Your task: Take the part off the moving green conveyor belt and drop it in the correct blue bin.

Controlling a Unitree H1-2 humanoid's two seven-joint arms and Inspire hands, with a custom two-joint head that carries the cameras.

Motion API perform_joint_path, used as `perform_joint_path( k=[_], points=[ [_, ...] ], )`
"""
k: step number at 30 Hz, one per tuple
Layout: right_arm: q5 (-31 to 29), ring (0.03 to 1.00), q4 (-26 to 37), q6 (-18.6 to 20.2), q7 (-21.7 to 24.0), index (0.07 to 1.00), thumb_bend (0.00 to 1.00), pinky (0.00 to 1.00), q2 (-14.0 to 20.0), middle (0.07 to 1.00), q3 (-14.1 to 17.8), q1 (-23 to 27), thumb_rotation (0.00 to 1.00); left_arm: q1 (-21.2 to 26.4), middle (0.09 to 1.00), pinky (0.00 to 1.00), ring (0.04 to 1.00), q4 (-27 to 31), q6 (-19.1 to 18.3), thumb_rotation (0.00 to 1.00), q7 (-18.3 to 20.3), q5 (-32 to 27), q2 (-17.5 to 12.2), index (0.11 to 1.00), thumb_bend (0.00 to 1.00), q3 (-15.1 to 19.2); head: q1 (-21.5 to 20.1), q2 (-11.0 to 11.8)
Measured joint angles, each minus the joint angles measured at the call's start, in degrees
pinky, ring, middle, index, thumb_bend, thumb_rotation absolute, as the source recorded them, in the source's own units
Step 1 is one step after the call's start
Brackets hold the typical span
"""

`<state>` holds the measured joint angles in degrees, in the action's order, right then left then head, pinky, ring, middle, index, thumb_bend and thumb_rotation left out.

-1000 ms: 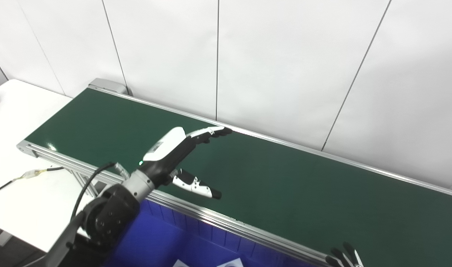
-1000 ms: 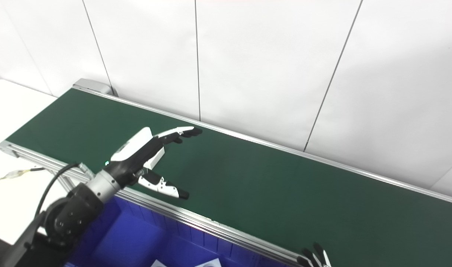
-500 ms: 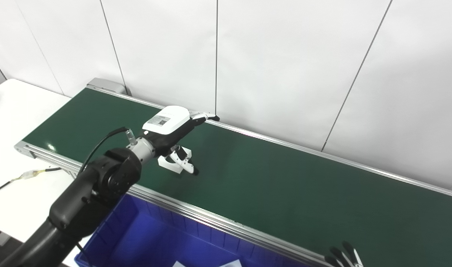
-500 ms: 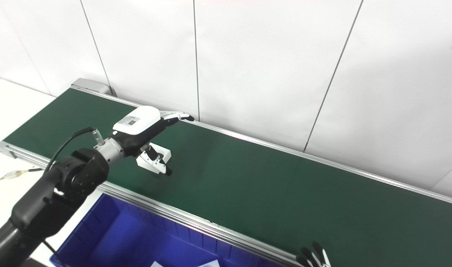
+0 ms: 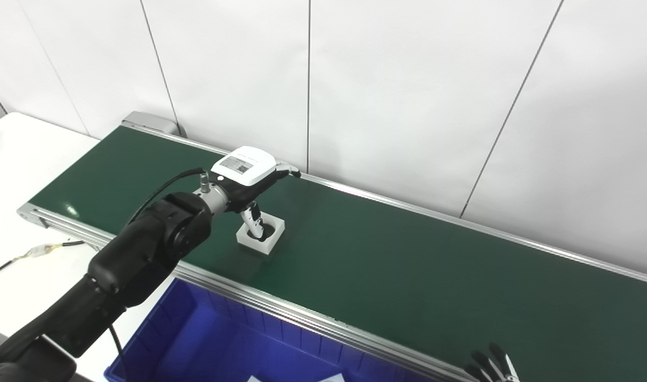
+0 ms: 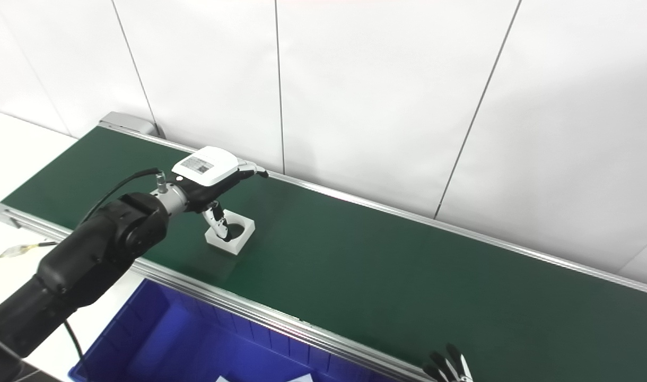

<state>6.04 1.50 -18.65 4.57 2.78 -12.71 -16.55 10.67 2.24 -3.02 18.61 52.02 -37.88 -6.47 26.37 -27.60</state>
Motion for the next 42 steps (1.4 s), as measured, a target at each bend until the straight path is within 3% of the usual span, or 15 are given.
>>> perform_joint_path(
  k=[10,17,23,29,37,39,42],
  points=[
    [-0.04,0.809,0.01,0.00,-0.01,0.945,0.54,0.69,-0.03,0.862,-0.03,-0.13,0.60,2.13,0.875,0.78,0.856,-9.12,1.90,0.02,-3.57,1.28,-0.08,0.846,0.88,-2.77,-0.44,-0.44],
    [-0.05,0.809,0.13,0.00,-0.02,0.947,0.55,0.70,-0.02,0.862,-0.07,-0.46,0.62,2.19,0.890,0.76,0.868,-10.99,1.73,0.03,-3.62,1.25,0.05,0.855,0.91,-5.23,-0.44,-0.70],
    [-0.03,0.809,0.27,0.00,-0.03,0.947,0.55,0.69,-0.03,0.860,-0.11,-0.54,0.61,2.19,0.871,0.81,0.855,-11.58,0.93,0.01,-2.58,1.75,0.53,0.846,0.93,-7.86,-0.53,-0.88],
    [-0.07,0.811,0.28,0.00,-0.02,0.949,0.55,0.70,-0.10,0.863,-0.18,-0.52,0.60,3.43,0.855,0.77,0.827,-12.17,0.36,0.05,-2.65,2.42,1.21,0.851,0.94,-9.71,-0.79,-0.88],
    [-0.16,0.808,0.28,0.00,-0.06,0.949,0.56,0.69,-0.35,0.859,-0.22,-0.62,0.61,4.02,0.849,0.80,0.832,-12.86,-0.26,0.05,-5.01,2.42,2.87,0.847,0.93,-10.86,-1.05,-0.88],
    [-0.14,0.811,0.28,0.00,-0.06,0.952,0.56,0.69,-0.41,0.861,-0.29,-0.63,0.61,4.35,0.815,0.76,0.811,-13.64,-0.11,0.04,-6.07,2.21,3.21,0.823,0.91,-11.15,-1.14,-1.05],
    [-0.13,0.812,0.28,0.00,-0.06,0.954,0.56,0.69,-0.42,0.860,-0.33,-0.73,0.62,4.84,0.731,0.72,0.733,-15.90,1.53,0.01,-9.29,1.67,3.82,0.716,0.79,-11.38,-1.14,-1.05]
  ],
)
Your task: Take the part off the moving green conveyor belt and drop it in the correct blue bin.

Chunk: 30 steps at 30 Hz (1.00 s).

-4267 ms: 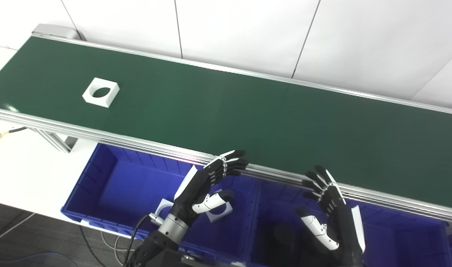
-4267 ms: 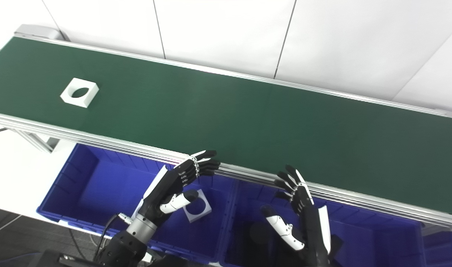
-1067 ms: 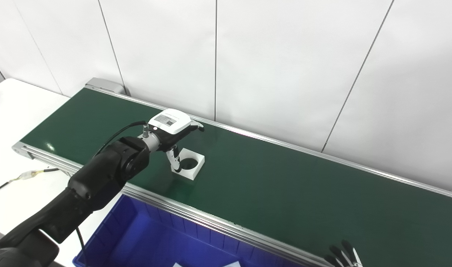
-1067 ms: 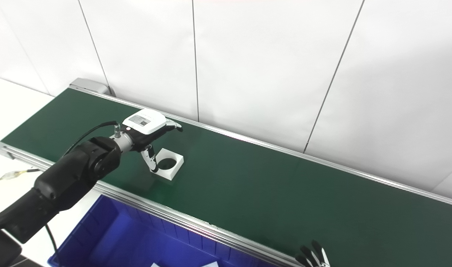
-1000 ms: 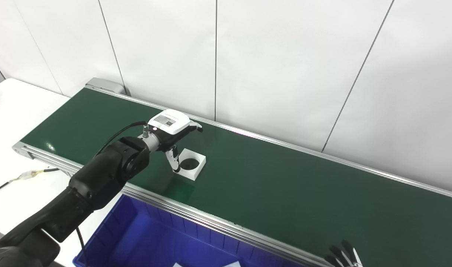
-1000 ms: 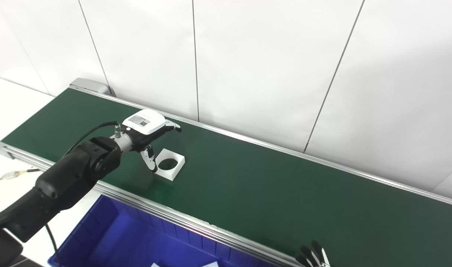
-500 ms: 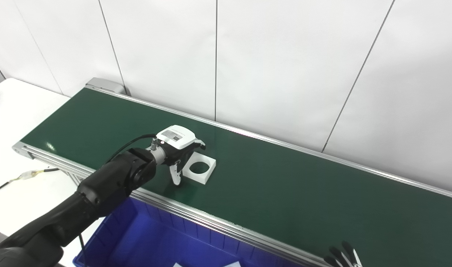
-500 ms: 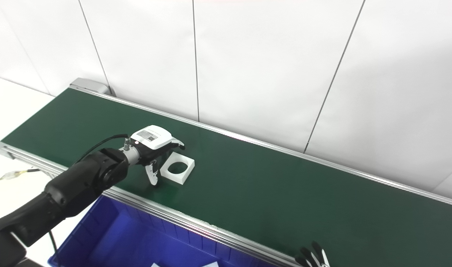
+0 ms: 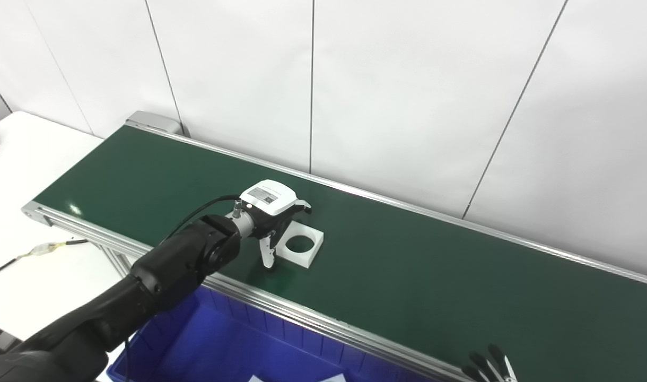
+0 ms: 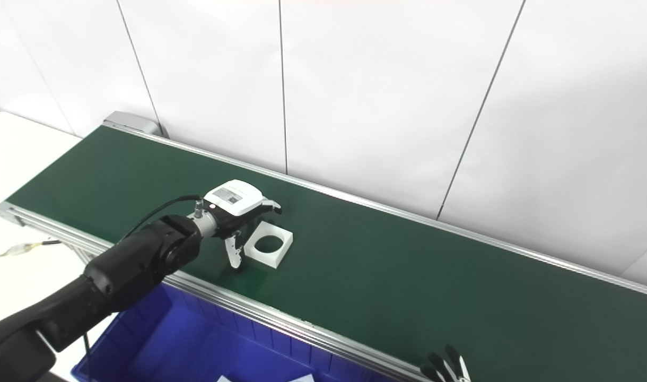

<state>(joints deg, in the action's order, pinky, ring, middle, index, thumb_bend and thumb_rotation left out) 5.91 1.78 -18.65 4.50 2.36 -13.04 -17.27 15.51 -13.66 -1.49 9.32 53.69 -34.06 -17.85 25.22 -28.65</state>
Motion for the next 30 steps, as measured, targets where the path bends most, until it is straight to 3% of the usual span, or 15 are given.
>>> perform_joint_path(
  k=[1,2,3,6,25,30],
  points=[
    [0.00,0.812,0.00,0.00,0.00,0.954,0.55,0.69,0.00,0.860,-0.01,-0.04,0.61,0.07,0.714,0.72,0.718,-0.41,0.45,0.01,-0.79,-0.18,0.04,0.689,0.77,-0.11,-0.09,0.00],
    [-0.02,0.814,0.00,0.00,0.01,0.954,0.55,0.69,0.00,0.861,-0.01,-0.10,0.61,0.16,0.581,0.71,0.661,-0.99,1.07,0.00,-1.85,-0.67,0.10,0.579,0.62,-0.23,-0.09,-0.09],
    [-0.05,0.814,0.01,-0.01,0.01,0.955,0.55,0.69,0.00,0.861,-0.01,-0.14,0.60,0.17,0.536,0.71,0.641,-1.19,1.73,0.00,-2.50,-0.90,0.15,0.542,0.57,-0.26,-0.09,-0.09],
    [-0.16,0.818,0.03,0.00,0.03,0.958,0.55,0.70,0.00,0.862,-0.05,-0.12,0.61,0.01,0.487,0.70,0.577,-1.29,2.73,0.00,-3.13,-2.34,0.17,0.513,0.52,-0.56,-0.09,-0.09],
    [-0.40,0.808,0.09,-0.01,0.01,0.953,0.57,0.69,0.00,0.859,-0.10,-0.33,0.60,-0.40,0.493,0.67,0.557,-0.20,3.00,0.00,-3.64,-6.14,0.89,0.488,0.52,-1.61,-0.79,-0.26],
    [-0.20,0.808,0.09,-0.01,-0.07,0.952,0.56,0.68,-0.04,0.860,-0.10,-0.19,0.60,-1.00,0.515,0.73,0.614,1.02,3.37,0.00,-3.73,-6.92,0.89,0.463,0.52,-1.86,-0.88,-0.35]
  ],
)
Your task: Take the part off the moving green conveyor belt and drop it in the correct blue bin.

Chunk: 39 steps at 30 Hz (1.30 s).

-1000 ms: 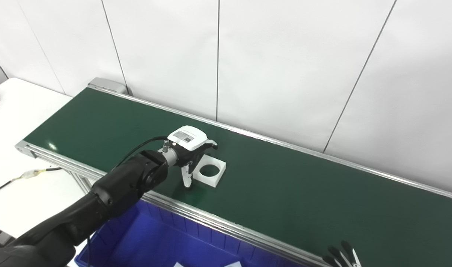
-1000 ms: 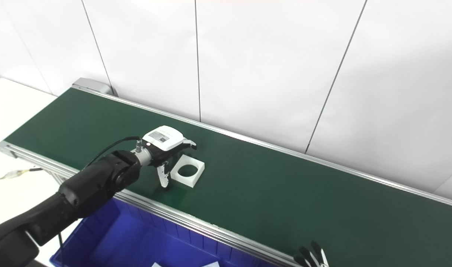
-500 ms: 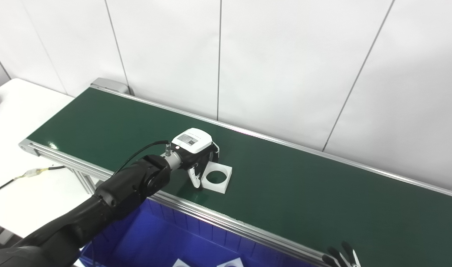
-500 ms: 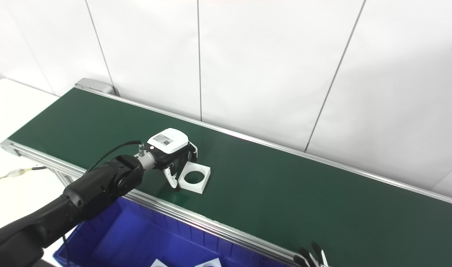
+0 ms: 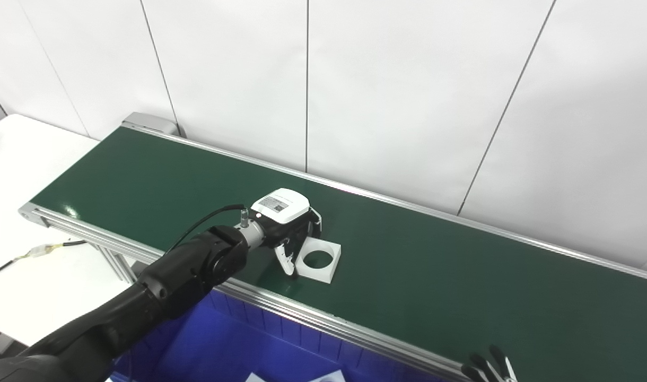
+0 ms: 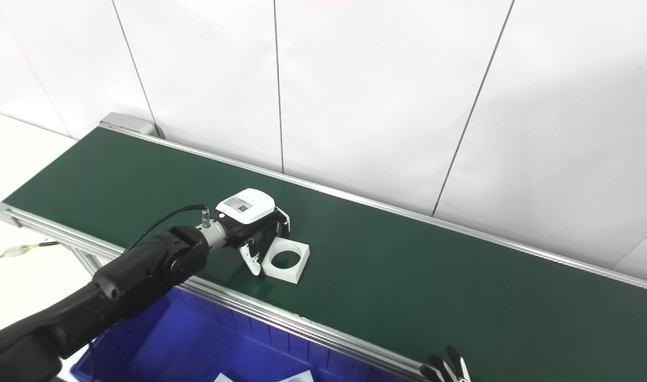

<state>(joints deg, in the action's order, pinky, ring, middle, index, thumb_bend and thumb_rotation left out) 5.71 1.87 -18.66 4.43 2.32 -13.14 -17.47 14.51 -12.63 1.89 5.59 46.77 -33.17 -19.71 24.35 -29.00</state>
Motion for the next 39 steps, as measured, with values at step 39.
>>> perform_joint_path(
  k=[39],
  points=[
    [-0.46,0.807,0.71,-0.45,0.15,0.948,0.56,0.68,0.14,0.861,0.09,-0.31,0.58,-8.39,0.450,0.73,0.521,29.09,-3.34,0.00,9.85,-3.53,-0.33,0.527,0.52,14.85,-0.79,-1.32]
  ],
)
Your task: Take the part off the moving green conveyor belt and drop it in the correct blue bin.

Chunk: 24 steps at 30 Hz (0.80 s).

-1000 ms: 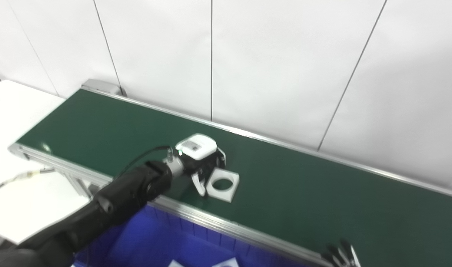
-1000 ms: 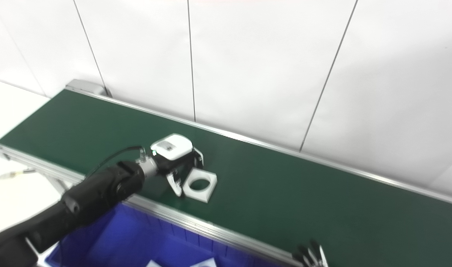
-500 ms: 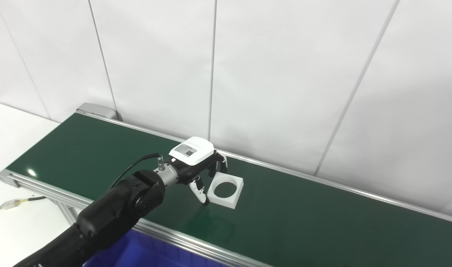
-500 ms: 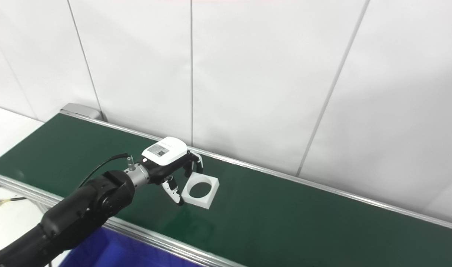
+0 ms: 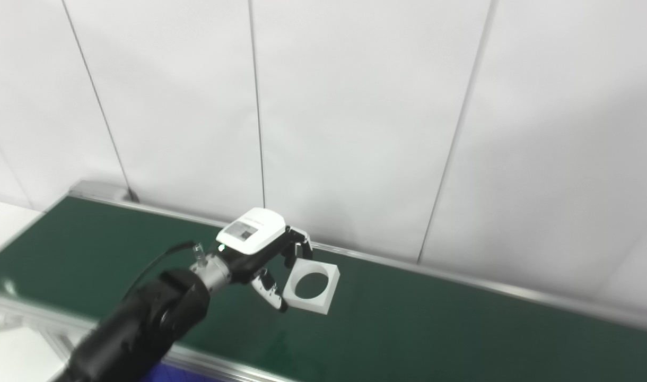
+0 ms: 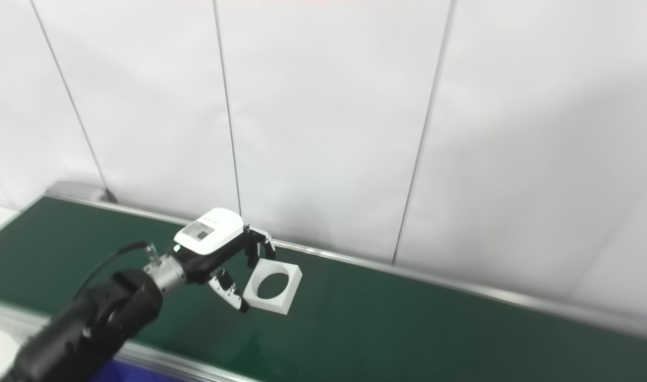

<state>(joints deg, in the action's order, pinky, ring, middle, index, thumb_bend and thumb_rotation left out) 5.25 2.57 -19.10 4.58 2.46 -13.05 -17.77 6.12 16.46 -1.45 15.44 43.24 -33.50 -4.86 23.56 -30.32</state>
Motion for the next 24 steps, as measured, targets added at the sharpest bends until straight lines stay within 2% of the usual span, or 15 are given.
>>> perform_joint_path(
  k=[5,10,12,14,16,17,18,20,21,22,24],
  points=[
    [0.01,0.805,0.02,0.00,0.28,0.947,0.57,0.68,-0.39,0.862,-0.05,0.06,0.59,-1.53,0.444,0.71,0.529,3.96,-0.21,0.00,1.64,-0.65,0.04,0.518,0.52,0.49,-0.79,-0.97],
    [0.01,0.806,0.23,0.00,0.28,0.946,0.58,0.68,0.19,0.860,0.26,0.15,0.59,-3.50,0.440,0.60,0.507,8.02,-0.52,0.00,3.16,-1.48,0.72,0.513,0.52,0.76,-1.58,-2.02],
    [0.01,0.806,0.31,0.00,0.23,0.947,0.58,0.68,0.28,0.860,0.36,-0.07,0.59,-4.47,0.444,0.64,0.502,10.14,-1.17,0.00,3.94,-1.52,1.45,0.513,0.52,0.78,-1.76,-2.46],
    [0.01,0.803,0.34,0.01,0.24,0.944,0.59,0.67,0.43,0.859,0.33,-0.24,0.59,-5.21,0.446,0.68,0.495,11.67,-1.90,0.00,5.13,-1.56,2.48,0.517,0.52,0.77,-2.98,-4.21],
    [0.02,0.802,0.75,0.01,0.26,0.943,0.59,0.67,0.47,0.859,0.34,-0.19,0.58,-6.11,0.449,0.69,0.499,12.64,-2.11,0.00,5.84,-1.77,3.01,0.517,0.52,0.76,-3.43,-4.83],
    [0.02,0.800,1.19,0.01,0.24,0.941,0.59,0.67,0.47,0.858,0.35,-0.22,0.58,-6.55,0.453,0.70,0.505,13.01,-2.11,0.00,5.98,-2.12,3.09,0.516,0.52,0.79,-4.30,-6.05],
    [0.06,0.799,1.71,0.02,0.24,0.940,0.59,0.67,0.48,0.857,0.34,-0.20,0.58,-6.94,0.456,0.70,0.508,13.22,-2.13,0.00,6.03,-2.51,3.16,0.515,0.52,0.86,-5.18,-7.37],
    [0.13,0.798,2.40,0.07,0.23,0.937,0.58,0.67,0.46,0.854,0.33,-0.10,0.56,-7.70,0.460,0.70,0.502,13.91,-2.34,0.00,6.82,-2.83,3.44,0.512,0.52,1.14,-5.19,-7.39],
    [0.13,0.797,2.66,0.18,0.25,0.936,0.58,0.67,0.46,0.852,0.31,-0.07,0.55,-8.17,0.461,0.70,0.499,14.53,-2.36,0.00,6.94,-3.16,3.63,0.510,0.52,1.42,-5.88,-8.69],
    [0.12,0.798,2.96,0.31,0.30,0.935,0.58,0.67,0.45,0.850,0.30,-0.10,0.55,-8.62,0.454,0.69,0.485,15.29,-2.36,0.00,6.97,-3.41,3.86,0.515,0.52,1.68,-5.89,-8.70],
    [0.06,0.796,4.33,0.63,0.50,0.932,0.58,0.67,0.45,0.849,0.29,-0.20,0.54,-9.68,0.454,0.68,0.483,16.55,-2.37,0.00,7.10,-3.99,4.40,0.515,0.52,2.10,-6.77,-10.98]
  ],
)
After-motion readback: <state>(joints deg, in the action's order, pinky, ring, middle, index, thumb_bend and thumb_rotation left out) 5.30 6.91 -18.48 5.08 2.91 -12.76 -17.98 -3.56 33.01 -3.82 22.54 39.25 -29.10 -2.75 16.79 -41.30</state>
